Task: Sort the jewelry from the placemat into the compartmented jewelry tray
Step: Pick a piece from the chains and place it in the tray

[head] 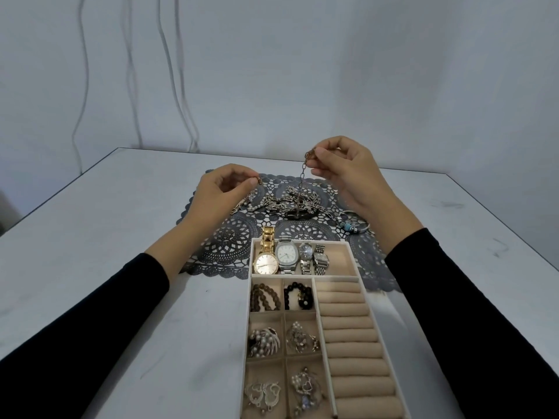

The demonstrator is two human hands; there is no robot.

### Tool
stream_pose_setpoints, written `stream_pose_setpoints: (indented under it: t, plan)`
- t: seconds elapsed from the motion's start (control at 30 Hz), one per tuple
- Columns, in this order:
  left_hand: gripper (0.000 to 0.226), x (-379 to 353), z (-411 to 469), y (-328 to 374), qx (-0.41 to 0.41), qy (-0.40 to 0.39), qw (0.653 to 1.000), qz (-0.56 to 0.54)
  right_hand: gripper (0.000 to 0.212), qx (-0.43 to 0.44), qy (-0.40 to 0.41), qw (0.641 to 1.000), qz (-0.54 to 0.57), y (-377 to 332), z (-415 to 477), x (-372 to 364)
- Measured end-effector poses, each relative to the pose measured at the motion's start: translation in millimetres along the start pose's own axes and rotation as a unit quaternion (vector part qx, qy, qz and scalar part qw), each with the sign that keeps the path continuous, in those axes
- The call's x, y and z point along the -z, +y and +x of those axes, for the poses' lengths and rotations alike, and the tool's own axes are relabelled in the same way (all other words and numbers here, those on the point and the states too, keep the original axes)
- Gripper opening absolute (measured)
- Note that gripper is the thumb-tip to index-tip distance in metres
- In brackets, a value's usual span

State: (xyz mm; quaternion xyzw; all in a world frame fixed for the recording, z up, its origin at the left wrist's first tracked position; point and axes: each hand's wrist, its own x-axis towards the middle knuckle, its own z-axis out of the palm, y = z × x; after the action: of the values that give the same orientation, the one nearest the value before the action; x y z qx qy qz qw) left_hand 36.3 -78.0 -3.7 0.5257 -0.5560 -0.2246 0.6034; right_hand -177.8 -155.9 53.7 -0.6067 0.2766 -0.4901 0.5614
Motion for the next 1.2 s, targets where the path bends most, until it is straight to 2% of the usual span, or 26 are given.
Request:
stream_pose_setpoints:
  t: [0.7, 1.2]
  plan:
    - [0.010, 8, -49, 50, -0.021, 0.041, 0.998, -0.052, 0.006, 0.056, -0.054, 0.995, 0.059, -74, -64, -13]
    - [0.011, 7, -97, 61, -0.016, 0.037, 0.998, -0.051, 0.007, 0.021, -0.180, 0.983, 0.031, -84, -127, -9]
